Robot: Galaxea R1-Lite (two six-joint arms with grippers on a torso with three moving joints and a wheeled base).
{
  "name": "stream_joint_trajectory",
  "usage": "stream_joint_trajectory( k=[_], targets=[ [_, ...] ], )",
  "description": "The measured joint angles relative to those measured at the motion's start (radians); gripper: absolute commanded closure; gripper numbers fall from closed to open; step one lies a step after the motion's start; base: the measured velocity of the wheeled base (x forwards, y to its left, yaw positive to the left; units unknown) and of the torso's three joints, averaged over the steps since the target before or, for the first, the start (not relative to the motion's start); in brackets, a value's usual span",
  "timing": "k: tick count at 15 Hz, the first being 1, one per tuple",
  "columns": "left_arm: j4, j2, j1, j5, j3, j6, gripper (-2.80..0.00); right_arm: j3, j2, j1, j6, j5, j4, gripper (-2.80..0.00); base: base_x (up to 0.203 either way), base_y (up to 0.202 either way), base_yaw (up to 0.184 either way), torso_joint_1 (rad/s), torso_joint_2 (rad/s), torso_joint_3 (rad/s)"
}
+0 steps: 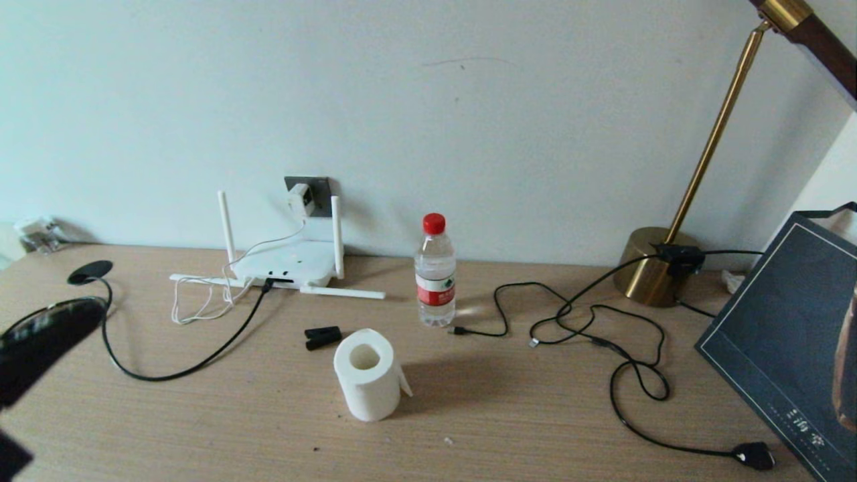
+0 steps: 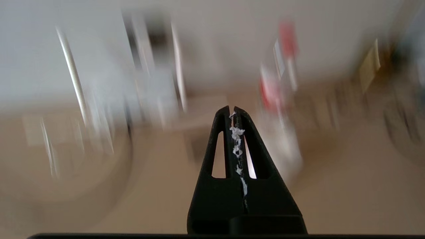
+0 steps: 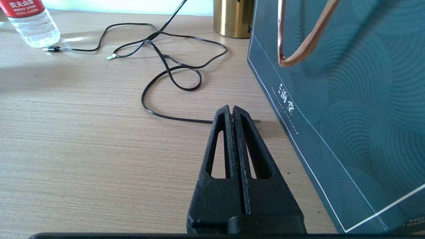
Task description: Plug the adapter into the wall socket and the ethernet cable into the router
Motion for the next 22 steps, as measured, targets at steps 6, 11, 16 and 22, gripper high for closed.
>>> stream_joint_trajectory(
  k=[6,11,16,22],
  targets=[
    [0.533,-0.416,-0.012,0.201,0.317,0.041,0.00,0.000,0.000,0.000,0.001,0.000,0.000,0.00,0.000,0.000,0.000,0.000,0.00,0.000],
    [0.463,-0.444,0.016,0.188,0.362,0.098,0.00,0.000,0.000,0.000,0.001,0.000,0.000,0.00,0.000,0.000,0.000,0.000,0.00,0.000],
    [0.466,-0.531,0.080,0.197,0.363,0.091,0.00,0.000,0.000,0.000,0.000,0.000,0.000,0.00,0.000,0.000,0.000,0.000,0.00,0.000],
    [0.459,-0.716,0.064,0.204,0.368,0.075,0.00,0.000,0.000,0.000,-0.030,0.003,0.002,0.00,0.000,0.000,0.000,0.000,0.00,0.000]
  ],
)
